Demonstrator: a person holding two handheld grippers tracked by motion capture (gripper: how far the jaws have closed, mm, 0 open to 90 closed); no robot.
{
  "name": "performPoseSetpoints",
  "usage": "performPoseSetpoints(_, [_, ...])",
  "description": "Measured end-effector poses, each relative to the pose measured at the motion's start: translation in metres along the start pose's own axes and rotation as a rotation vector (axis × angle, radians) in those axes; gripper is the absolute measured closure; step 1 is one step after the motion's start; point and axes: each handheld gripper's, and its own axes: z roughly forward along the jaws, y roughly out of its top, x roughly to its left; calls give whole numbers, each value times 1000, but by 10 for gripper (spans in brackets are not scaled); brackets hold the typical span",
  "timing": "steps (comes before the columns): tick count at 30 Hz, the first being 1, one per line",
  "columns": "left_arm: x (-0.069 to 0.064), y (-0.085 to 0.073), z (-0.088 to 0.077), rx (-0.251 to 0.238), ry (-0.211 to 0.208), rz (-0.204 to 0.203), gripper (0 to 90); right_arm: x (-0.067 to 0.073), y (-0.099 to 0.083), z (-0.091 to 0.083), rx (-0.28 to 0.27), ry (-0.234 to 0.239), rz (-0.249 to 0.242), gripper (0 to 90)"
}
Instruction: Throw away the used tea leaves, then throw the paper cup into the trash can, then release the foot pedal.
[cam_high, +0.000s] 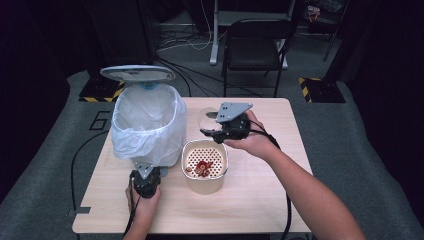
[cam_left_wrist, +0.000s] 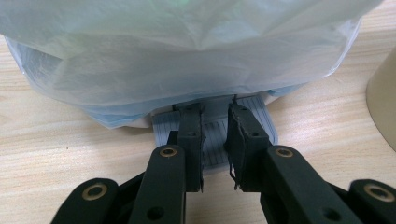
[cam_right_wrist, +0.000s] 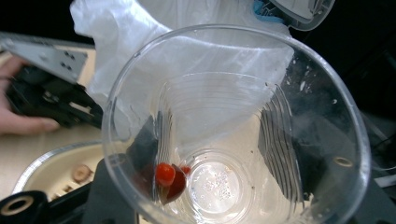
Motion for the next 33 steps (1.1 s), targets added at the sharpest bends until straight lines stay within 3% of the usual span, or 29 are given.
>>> performPoseSetpoints(8, [0,0,0,-3,2,-4,758,-10,15,0,4,54,166,443])
performPoseSetpoints(15, [-1,0,1,-12,2,-17,759,-15,34,4,23,53,174,444])
performPoseSetpoints(18, [-1,0,1,-10,-1,-18,759,-15,43,4,27,62,200,444])
performPoseSetpoints(21, [1,0,0,-12,13,10,759,-16,52,5,25,62,209,444])
performPoseSetpoints(33, [2,1,-1,9,3,14,759,-22,82,17,4,92,276,440])
